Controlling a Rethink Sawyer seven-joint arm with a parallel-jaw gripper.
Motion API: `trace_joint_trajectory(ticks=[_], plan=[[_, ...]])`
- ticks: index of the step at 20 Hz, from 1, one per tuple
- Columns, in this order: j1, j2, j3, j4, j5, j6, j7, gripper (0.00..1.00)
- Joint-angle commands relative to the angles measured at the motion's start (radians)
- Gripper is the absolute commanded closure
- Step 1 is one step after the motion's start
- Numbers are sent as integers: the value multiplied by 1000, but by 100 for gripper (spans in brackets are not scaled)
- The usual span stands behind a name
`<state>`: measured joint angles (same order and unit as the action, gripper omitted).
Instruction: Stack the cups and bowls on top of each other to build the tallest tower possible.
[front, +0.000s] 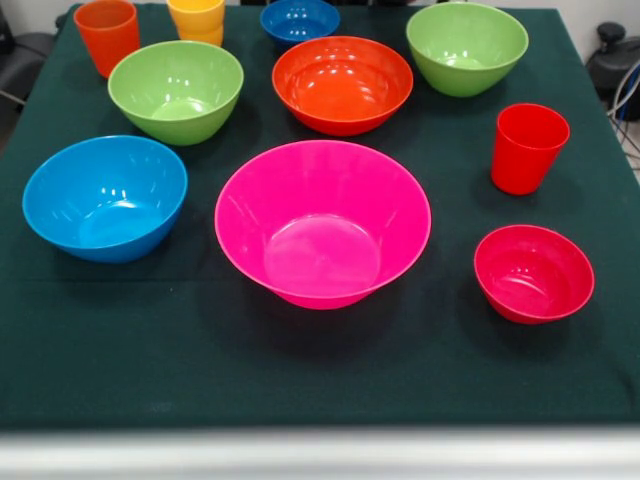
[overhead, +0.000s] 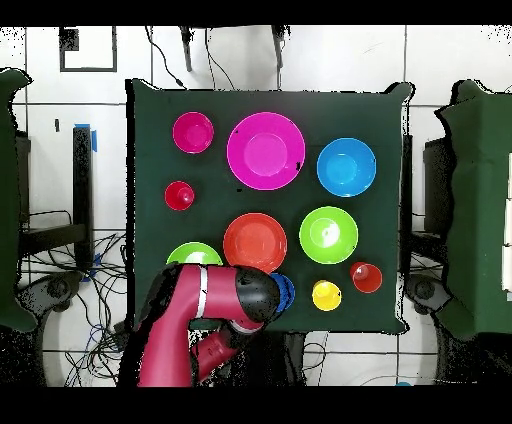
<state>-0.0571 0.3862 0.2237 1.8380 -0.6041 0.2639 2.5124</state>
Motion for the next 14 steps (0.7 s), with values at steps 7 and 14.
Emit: trace_joint_trajectory(ticks=[7, 14], plan=[[-95, 90, -50, -315, -167, 164, -328, 0], [-142, 122, -46, -374, -194, 181, -362, 0]])
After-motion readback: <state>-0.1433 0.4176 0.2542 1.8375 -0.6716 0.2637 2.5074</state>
